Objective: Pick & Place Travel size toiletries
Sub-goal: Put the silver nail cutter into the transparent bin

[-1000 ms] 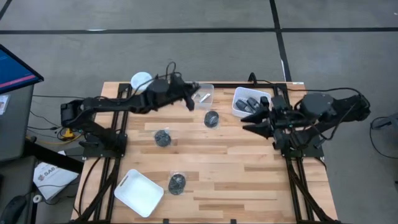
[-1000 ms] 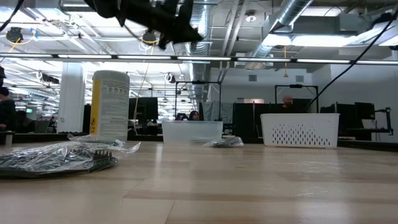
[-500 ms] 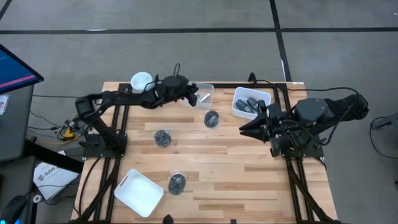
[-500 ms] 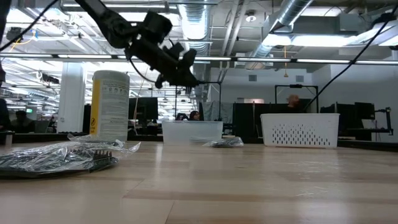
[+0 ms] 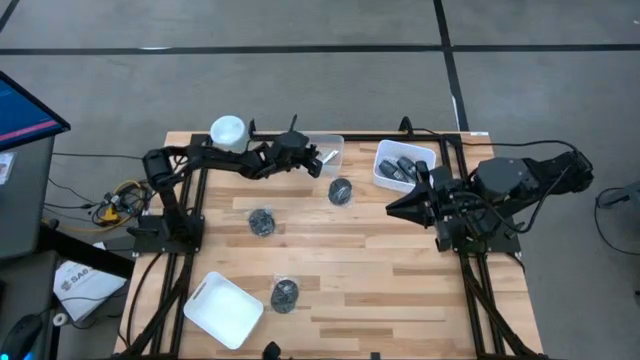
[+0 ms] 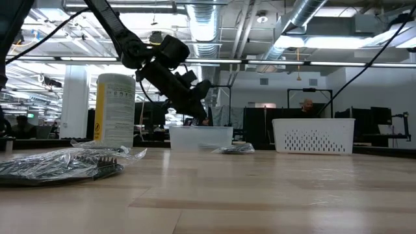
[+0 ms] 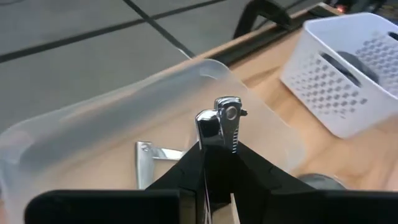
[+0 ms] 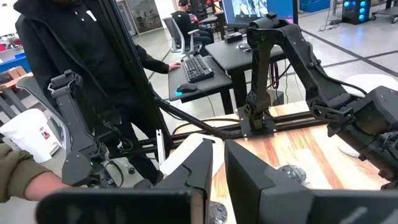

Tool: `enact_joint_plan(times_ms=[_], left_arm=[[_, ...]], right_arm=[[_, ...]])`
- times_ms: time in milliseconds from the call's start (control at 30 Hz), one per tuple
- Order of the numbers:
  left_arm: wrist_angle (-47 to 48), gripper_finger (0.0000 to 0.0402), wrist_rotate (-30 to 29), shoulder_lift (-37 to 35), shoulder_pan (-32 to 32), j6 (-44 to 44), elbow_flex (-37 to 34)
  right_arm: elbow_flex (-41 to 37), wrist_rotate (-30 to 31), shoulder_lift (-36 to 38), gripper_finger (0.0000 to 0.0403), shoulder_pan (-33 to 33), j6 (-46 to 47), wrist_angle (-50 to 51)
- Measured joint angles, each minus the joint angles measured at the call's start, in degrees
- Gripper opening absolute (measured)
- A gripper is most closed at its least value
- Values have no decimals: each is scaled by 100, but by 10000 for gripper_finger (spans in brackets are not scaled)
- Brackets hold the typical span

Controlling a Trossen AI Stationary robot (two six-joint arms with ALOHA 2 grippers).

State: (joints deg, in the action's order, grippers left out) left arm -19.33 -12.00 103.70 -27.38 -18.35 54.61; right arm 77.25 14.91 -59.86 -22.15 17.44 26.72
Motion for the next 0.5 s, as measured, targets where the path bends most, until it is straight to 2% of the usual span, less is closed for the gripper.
enact_joint_plan(times_ms=[100, 267, 500], left_arm=[[-11, 49, -291, 2, -14, 0, 0], [-13, 59, -331, 2, -46, -15, 0], [-17, 116, -357, 2, -35, -1, 0]], right_arm=[[0, -1, 0, 33, 0, 17, 32], [0, -1, 0, 32, 0, 165, 200], [0, 1, 0, 49, 0, 209, 277]])
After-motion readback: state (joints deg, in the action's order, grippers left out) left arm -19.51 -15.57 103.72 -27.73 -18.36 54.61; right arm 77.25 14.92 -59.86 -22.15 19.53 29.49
